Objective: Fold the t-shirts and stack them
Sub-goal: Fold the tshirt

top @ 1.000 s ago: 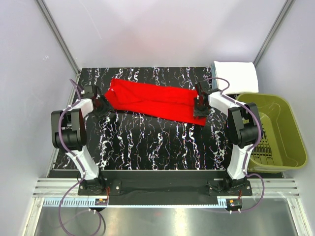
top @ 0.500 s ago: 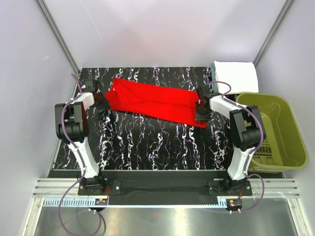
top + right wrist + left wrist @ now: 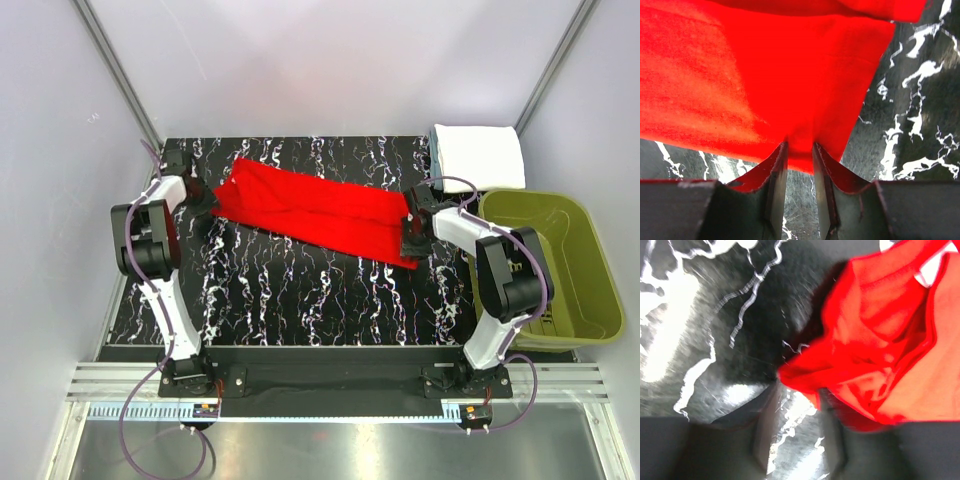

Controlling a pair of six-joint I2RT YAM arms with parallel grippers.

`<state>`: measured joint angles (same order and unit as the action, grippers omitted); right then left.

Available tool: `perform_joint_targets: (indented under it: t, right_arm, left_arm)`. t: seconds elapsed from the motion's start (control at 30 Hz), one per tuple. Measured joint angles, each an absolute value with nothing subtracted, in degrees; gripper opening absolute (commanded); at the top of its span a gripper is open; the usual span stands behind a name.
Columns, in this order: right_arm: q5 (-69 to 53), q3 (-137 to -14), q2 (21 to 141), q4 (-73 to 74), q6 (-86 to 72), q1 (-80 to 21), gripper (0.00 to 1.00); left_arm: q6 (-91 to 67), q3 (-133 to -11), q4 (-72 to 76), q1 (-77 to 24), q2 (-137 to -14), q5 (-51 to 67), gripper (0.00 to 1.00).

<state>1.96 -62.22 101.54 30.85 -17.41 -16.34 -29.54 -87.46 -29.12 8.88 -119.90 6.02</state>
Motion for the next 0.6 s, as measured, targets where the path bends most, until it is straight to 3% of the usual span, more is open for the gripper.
perform_joint_targets:
  t: [0.4,0.6]
  right_arm:
    - [1.4,-59.3,95.5,34.4,-20.6,-17.6,0.35]
    - [1.4,-63.1,94.5,37.4,-20.6,-17.8,0.35]
  left_arm:
    - [-27.4,-88.4,-33.5,9.2,-117.5,-0.4,0.54]
    - [-27.0,-88.4,-30.7,6.3,-112.8,5.3,0.55]
